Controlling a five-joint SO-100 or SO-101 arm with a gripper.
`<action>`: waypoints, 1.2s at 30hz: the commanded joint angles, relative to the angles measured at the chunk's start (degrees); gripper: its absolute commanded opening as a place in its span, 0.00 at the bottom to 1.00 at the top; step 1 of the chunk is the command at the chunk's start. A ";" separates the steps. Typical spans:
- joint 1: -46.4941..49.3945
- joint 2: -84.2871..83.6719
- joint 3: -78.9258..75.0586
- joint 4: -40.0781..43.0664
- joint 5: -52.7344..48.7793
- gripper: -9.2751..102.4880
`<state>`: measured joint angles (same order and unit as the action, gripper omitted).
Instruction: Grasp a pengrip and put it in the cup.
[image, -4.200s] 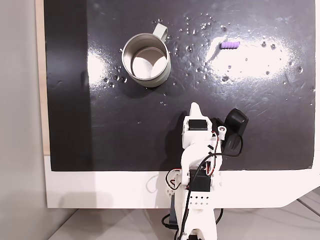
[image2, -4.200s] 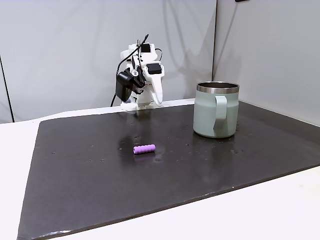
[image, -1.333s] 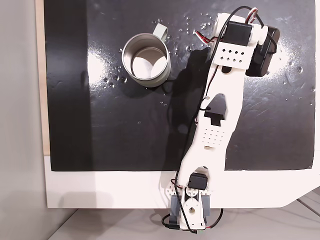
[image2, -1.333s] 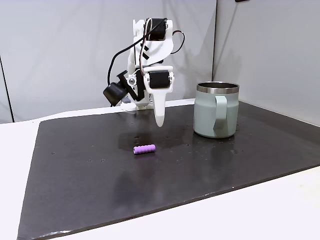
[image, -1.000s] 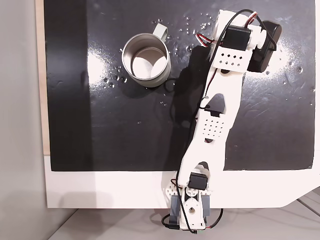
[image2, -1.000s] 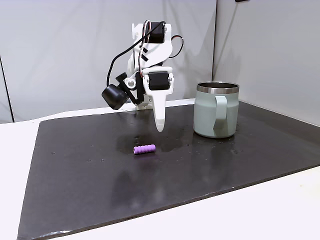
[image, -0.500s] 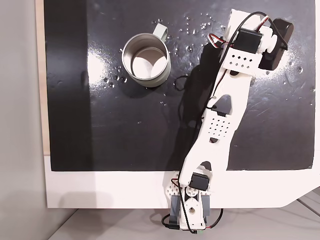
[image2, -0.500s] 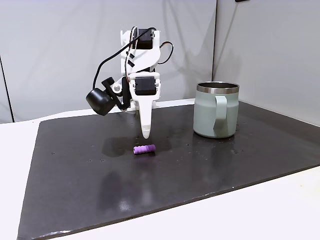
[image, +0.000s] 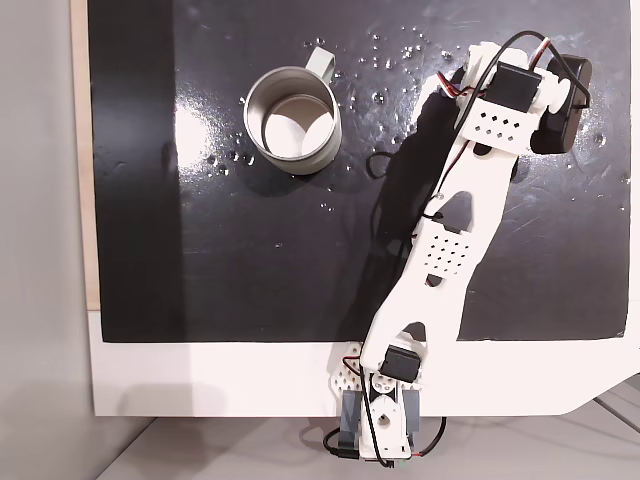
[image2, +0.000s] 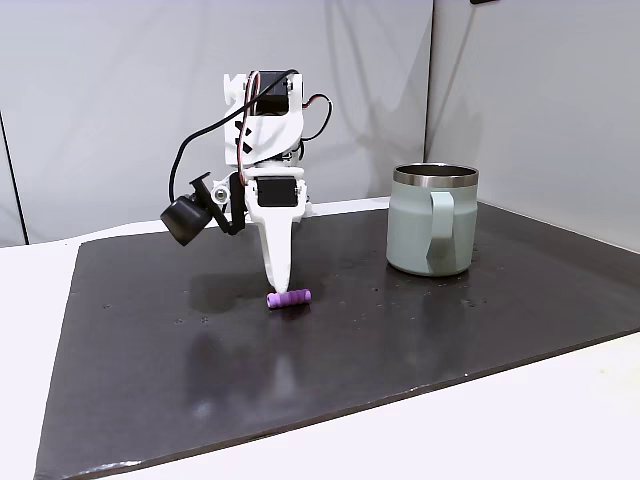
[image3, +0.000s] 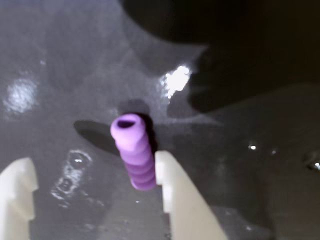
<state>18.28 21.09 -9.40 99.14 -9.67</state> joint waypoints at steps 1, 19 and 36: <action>-1.93 -0.18 -3.52 0.18 -1.32 0.31; 0.26 -7.03 -6.50 1.05 -10.28 0.13; -2.29 15.12 0.70 3.60 -10.46 0.08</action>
<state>18.02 23.03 -11.87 102.57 -20.04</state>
